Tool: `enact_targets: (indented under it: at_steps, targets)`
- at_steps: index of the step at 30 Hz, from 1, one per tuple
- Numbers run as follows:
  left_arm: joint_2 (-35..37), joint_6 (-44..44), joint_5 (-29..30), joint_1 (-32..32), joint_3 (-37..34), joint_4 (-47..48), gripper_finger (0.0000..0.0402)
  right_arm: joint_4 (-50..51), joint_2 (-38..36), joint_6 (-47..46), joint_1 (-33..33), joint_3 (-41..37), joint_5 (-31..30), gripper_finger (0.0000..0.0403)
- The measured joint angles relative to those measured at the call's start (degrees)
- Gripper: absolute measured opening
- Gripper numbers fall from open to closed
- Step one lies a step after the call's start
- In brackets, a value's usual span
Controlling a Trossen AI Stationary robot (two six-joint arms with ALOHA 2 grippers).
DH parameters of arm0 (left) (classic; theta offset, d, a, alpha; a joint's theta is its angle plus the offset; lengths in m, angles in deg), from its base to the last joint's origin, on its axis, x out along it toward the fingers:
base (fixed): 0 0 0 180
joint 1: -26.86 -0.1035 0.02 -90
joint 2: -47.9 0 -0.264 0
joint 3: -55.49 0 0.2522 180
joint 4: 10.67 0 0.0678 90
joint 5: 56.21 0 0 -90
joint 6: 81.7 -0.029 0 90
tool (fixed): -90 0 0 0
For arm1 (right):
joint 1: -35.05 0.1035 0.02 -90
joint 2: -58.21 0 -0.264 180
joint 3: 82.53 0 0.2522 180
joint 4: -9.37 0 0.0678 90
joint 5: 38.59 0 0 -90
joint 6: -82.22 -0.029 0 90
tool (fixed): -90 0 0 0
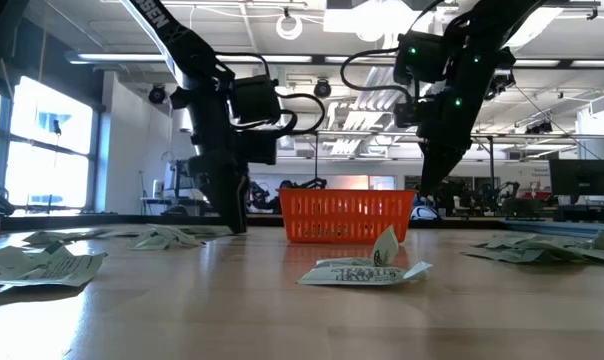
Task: Pick and place Stevia / Truvia into bins
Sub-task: Put the light green stevia packet into the orange basket
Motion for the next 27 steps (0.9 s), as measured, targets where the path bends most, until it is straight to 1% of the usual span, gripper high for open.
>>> enact_targets:
  at_steps: [4, 8, 11, 16, 24, 27]
  targets:
    - [0.0, -0.3, 0.2, 0.0, -1.3, -2.9, 0.0218, 0.0, 0.0, 0.3, 0.0, 0.0, -0.3, 0.0263]
    - [0.1, 0.0, 1.6, 0.1, -1.7, -2.7, 0.0218, 0.0, 0.0, 0.4, 0.0, 0.0, -0.4, 0.0263]
    - [1.6, 0.6, 2.9, 0.3, -1.7, -0.7, 0.0218, 0.0, 0.0, 0.3, 0.0, 0.0, -0.4, 0.0263]
    - [3.9, 1.7, 7.9, 0.8, -1.4, 1.2, 0.0218, 0.0, 0.0, 0.3, 0.0, 0.0, -0.4, 0.0263]
    - [5.4, 2.9, 10.6, 1.5, -1.4, 6.5, 0.0218, -0.3, 0.0, -0.1, -0.1, 0.0, -0.4, 0.0263]
    - [5.9, 3.3, 11.6, 1.5, -1.2, 6.2, 0.0218, -0.3, 0.0, -0.4, -0.1, 0.0, -0.4, 0.0263]
